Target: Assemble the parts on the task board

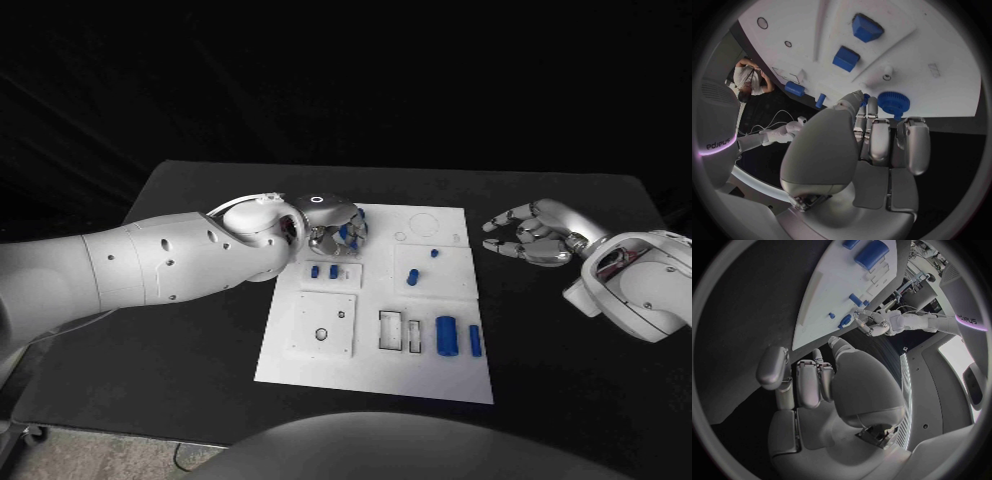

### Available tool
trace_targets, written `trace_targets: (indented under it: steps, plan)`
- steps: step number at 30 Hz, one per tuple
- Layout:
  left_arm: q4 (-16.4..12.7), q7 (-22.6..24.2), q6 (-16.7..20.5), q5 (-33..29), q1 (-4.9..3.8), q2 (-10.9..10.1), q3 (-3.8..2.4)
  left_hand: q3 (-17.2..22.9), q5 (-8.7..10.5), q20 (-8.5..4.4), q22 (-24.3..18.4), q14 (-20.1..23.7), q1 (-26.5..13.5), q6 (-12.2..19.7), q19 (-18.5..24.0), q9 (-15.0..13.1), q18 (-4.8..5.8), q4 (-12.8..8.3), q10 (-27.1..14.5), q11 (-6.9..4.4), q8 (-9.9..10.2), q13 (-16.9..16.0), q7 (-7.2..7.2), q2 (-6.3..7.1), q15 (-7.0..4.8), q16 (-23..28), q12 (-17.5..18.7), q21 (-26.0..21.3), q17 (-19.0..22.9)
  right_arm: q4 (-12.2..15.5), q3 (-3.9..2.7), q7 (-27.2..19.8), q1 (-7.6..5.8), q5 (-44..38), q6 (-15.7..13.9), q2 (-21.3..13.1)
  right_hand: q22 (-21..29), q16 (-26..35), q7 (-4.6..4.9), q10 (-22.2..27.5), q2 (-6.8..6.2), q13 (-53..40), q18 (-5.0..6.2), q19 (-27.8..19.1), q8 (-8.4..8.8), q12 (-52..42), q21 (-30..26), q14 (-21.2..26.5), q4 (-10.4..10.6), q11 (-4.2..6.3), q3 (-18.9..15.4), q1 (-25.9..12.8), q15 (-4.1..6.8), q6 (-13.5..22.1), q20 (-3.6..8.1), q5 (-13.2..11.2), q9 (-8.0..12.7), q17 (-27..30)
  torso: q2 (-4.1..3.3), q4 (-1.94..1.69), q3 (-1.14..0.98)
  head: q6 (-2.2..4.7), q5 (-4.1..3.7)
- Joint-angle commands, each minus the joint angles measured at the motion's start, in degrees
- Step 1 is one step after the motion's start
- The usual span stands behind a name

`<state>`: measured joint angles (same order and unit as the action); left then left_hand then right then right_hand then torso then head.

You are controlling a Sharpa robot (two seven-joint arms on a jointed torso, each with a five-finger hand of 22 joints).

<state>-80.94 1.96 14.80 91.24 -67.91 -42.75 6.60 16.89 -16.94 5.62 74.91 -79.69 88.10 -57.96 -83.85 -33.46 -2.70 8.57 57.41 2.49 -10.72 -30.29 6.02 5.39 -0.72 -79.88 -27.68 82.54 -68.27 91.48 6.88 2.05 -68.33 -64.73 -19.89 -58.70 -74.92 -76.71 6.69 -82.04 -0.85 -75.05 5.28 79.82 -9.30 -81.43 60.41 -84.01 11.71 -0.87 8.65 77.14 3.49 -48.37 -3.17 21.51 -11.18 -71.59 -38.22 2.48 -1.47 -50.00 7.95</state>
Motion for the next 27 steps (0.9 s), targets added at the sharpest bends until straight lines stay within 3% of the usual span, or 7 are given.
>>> trace_targets:
  steps: [1,4,7,11,13,19,27]
  plan:
    - [-1.79,-0.27,2.05,-0.05,-1.36,-1.19,-0.16,0.44,0.3,-0.04,12.2,0.08,-0.08,-0.32,0.1,0.16,0.52,0.1,0.46,0.06,0.36,0.35,0.17,0.54,-0.03,0.27,0.61,-0.43,0.34,0.03,-0.01,-0.32,0.05,0.12,0.35,0.13,-5.57,0.36,-0.02,0.54,-0.41,-3.41,0.61,-0.29,-0.09,0.33,-0.53,-1.41,-0.04,-0.04,0.28,0.02,-0.49,-0.33,-0.04,0.24,0.11,0.2,-0.04,-0.08,-0.05,0.0,-0.01]
    - [-3.34,-1.15,1.79,-0.41,-2.35,-2.59,-0.2,0.57,0.41,-0.01,12.09,0.39,-0.03,-0.27,0.35,0.33,0.44,0.0,0.55,0.06,0.52,0.65,0.12,0.66,-0.02,0.55,1.04,-0.74,0.87,0.03,-0.01,-0.35,0.05,0.31,0.83,0.27,-5.56,0.37,-0.02,0.55,-0.41,-3.4,0.61,-0.3,-0.09,0.34,-0.55,-1.41,-0.04,-0.05,0.29,0.02,-0.5,-0.34,-0.04,0.24,0.11,0.21,-0.03,-0.14,-0.1,0.0,0.2]
    - [-4.25,-1.79,0.4,-0.57,-2.76,-3.54,-0.19,0.74,0.34,0.0,12.04,0.52,0.14,-0.25,0.48,0.44,0.4,-0.18,0.63,0.06,0.64,0.84,0.14,0.67,-0.02,0.66,1.31,-0.91,1.05,-0.07,-0.01,-0.38,0.04,0.55,1.25,0.44,-5.56,0.42,-0.02,0.58,-0.42,-3.36,0.61,-0.3,-0.08,0.37,-0.57,-1.39,-0.05,-0.05,0.3,0.03,-0.5,-0.34,-0.05,0.24,0.11,0.27,-0.01,-0.1,-0.13,0.0,0.21]
    - [-5.1,-2.58,-1.48,-0.55,-2.92,-4.6,-0.08,0.87,0.63,0.03,11.92,0.87,0.09,-0.25,0.78,0.58,0.31,-0.2,0.58,0.13,0.76,1.09,0.17,0.64,0.03,0.94,1.72,-1.27,1.57,-0.35,-0.01,-0.52,0.05,0.79,1.6,0.63,-5.56,0.42,-0.02,0.58,-0.42,-3.36,0.61,-0.3,-0.08,0.37,-0.57,-1.39,-0.05,-0.05,0.3,0.03,-0.5,-0.34,-0.05,0.24,0.11,0.27,-0.08,-0.27,0.08,0.0,0.01]
    - [-5.34,-2.76,-1.78,-0.55,-2.8,-5.07,0.01,0.9,0.73,0.04,11.89,0.99,0.06,-0.26,0.85,0.63,0.3,-0.21,0.52,0.16,0.8,1.18,0.17,0.65,0.05,1.03,1.89,-1.35,1.73,-0.5,-0.01,-0.54,0.05,0.87,1.81,0.72,-5.52,0.46,-0.01,0.63,-0.43,-3.31,0.64,-0.35,-0.07,0.42,-0.72,-1.37,-0.05,-0.05,0.31,0.03,-0.51,-0.33,-0.05,0.24,0.12,0.33,0.01,-0.13,0.06,0.0,0.25]
    - [-5.5,-3.18,-1.96,-0.23,-2.24,-5.84,0.22,0.98,0.98,0.1,11.85,1.28,-0.13,-0.27,0.99,0.81,0.27,-0.18,0.29,0.26,0.96,1.6,0.17,0.71,0.13,1.23,2.58,-1.51,2.11,-0.73,-0.01,-0.51,0.22,0.97,2.34,0.82,-5.49,0.53,0.0,0.68,-0.43,-3.24,0.66,-0.39,-0.05,0.47,-0.82,-1.33,-0.07,-0.06,0.35,0.07,-0.52,-0.31,-0.06,0.24,0.15,0.41,0.13,-0.22,0.08,0.0,0.29]
    - [-4.35,-3.8,-0.97,1.93,-0.42,-5.11,0.3,0.95,1.05,0.13,11.93,1.36,-0.32,-0.29,0.83,0.91,0.33,-0.14,0.29,0.3,1.03,1.84,0.16,0.86,0.17,1.27,2.93,-1.3,2.2,-1.14,-0.01,-0.65,0.6,1.19,2.92,1.08,-5.36,0.76,0.04,0.88,-0.43,-3.02,0.73,-0.57,0.02,0.66,-1.29,-1.22,-0.11,-0.1,0.49,0.15,-0.56,-0.26,-0.09,0.25,0.21,0.7,0.15,-0.14,0.13,0.0,0.27]
